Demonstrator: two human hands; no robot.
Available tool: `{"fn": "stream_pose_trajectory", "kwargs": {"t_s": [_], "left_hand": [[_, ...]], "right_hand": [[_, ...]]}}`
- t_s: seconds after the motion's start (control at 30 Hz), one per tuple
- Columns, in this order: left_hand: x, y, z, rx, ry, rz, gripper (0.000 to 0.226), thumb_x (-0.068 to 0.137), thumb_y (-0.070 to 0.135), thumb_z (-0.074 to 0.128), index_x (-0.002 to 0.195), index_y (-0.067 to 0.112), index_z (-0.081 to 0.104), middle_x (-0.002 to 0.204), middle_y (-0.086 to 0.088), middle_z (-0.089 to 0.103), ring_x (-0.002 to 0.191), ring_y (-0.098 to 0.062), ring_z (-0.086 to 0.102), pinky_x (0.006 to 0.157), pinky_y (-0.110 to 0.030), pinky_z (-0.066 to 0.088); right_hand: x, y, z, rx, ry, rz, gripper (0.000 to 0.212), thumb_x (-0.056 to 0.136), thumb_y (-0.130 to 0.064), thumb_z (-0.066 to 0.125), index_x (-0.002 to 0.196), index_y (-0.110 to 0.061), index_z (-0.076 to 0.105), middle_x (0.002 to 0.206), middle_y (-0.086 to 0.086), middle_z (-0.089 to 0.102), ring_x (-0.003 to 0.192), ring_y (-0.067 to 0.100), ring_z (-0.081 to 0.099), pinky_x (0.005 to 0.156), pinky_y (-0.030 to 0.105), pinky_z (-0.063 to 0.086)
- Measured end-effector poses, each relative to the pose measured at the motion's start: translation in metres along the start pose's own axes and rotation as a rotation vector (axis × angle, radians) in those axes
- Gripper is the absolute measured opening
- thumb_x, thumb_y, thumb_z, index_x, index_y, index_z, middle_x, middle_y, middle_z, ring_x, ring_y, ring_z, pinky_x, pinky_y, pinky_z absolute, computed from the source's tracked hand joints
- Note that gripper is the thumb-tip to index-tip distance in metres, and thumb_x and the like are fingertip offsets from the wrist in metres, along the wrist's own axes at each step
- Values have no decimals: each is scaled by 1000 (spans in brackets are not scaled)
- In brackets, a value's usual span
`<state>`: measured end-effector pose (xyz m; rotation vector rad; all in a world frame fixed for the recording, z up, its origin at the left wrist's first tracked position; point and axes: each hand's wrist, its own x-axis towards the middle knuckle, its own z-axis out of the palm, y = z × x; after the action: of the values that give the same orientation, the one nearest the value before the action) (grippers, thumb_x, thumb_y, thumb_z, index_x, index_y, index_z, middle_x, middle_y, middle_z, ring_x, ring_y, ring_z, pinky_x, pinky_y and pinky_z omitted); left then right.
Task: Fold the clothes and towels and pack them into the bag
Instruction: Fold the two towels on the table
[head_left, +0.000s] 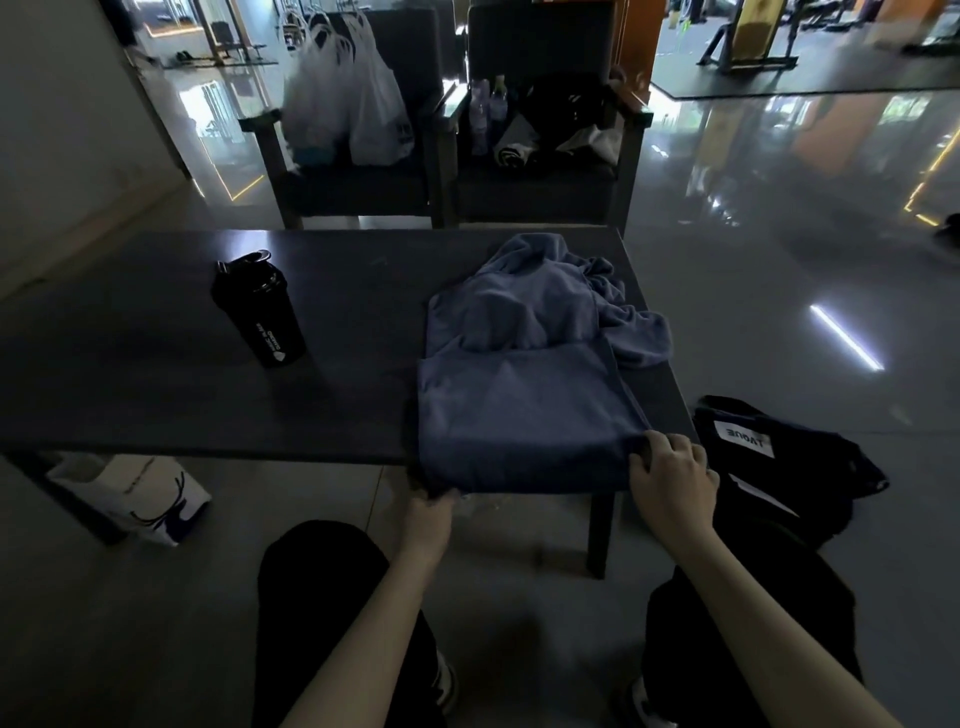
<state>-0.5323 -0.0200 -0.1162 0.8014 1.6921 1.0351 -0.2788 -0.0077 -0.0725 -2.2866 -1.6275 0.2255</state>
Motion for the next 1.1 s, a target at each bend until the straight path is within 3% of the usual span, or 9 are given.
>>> {"fn": "stream_pose_trajectory", "kwargs": {"t_s": [0.07, 0.13, 0.23, 0.37, 0.5, 0.63, 0.8, 0.9, 1.1], "left_hand": [[4, -2, 3, -310, -87, -180, 27, 95, 26, 54, 117, 10, 58, 105, -6, 64, 86, -22, 60, 65, -31, 47], [9, -5, 4, -467, -110, -230, 33, 96, 31, 52, 121, 9, 57, 106, -9, 63, 80, -20, 59, 52, -26, 51], [15, -6, 5, -555, -108, -222, 33, 96, 30, 52, 121, 10, 56, 106, -10, 64, 83, -20, 61, 53, -23, 51], [9, -8, 8, -577, -26, -205, 21, 94, 19, 57, 114, 13, 58, 80, -1, 65, 60, -11, 60, 51, -21, 42], [10, -8, -1, -514, 73, -129, 31, 88, 11, 65, 117, 3, 61, 87, -8, 64, 65, -17, 59, 51, -21, 45], [6, -2, -13, -418, 102, -121, 12, 83, 14, 71, 84, 6, 62, 64, -3, 66, 52, -16, 62, 56, -27, 48], [1, 8, -27, -298, 173, -116, 30, 78, 17, 76, 68, 7, 49, 76, -12, 58, 65, -24, 56, 71, -41, 51], [-5, 11, -29, -141, 232, -61, 31, 79, 22, 76, 71, 5, 52, 78, -13, 59, 71, -27, 57, 73, -42, 52], [-12, 20, -33, -36, 264, 24, 30, 86, 23, 68, 104, 1, 61, 97, -17, 64, 82, -32, 60, 66, -34, 47]], "right_hand": [[-6, 1, -2, 8, 8, 51, 38, 91, -30, 52, 123, -10, 51, 126, 14, 50, 117, 35, 44, 88, 44, 39], [-11, 3, -3, 51, 16, 118, 38, 91, -31, 52, 119, -5, 50, 123, 17, 50, 113, 36, 48, 82, 42, 41], [-16, 6, -5, 171, -6, 222, 35, 92, -31, 51, 113, -3, 49, 119, 19, 53, 105, 37, 55, 72, 37, 37], [-14, 9, -6, 370, -38, 261, 30, 92, -27, 53, 112, -4, 52, 110, 21, 61, 100, 37, 58, 69, 32, 35], [-12, 10, -6, 554, -9, 292, 26, 91, -20, 57, 109, -1, 59, 108, 19, 64, 99, 32, 58, 71, 27, 33], [-12, 13, -6, 607, 2, 322, 25, 91, -16, 57, 106, 3, 61, 105, 21, 64, 100, 34, 58, 73, 27, 35], [-16, 18, -4, 683, 28, 348, 22, 89, -15, 59, 102, 2, 63, 103, 21, 65, 98, 34, 59, 81, 34, 43], [-20, 19, -6, 708, 34, 345, 20, 88, -14, 60, 100, 1, 64, 100, 19, 65, 97, 33, 59, 78, 30, 40], [-25, 20, -10, 734, 65, 325, 12, 84, -10, 62, 93, -2, 64, 95, 18, 66, 90, 30, 59, 80, 35, 45]]}}
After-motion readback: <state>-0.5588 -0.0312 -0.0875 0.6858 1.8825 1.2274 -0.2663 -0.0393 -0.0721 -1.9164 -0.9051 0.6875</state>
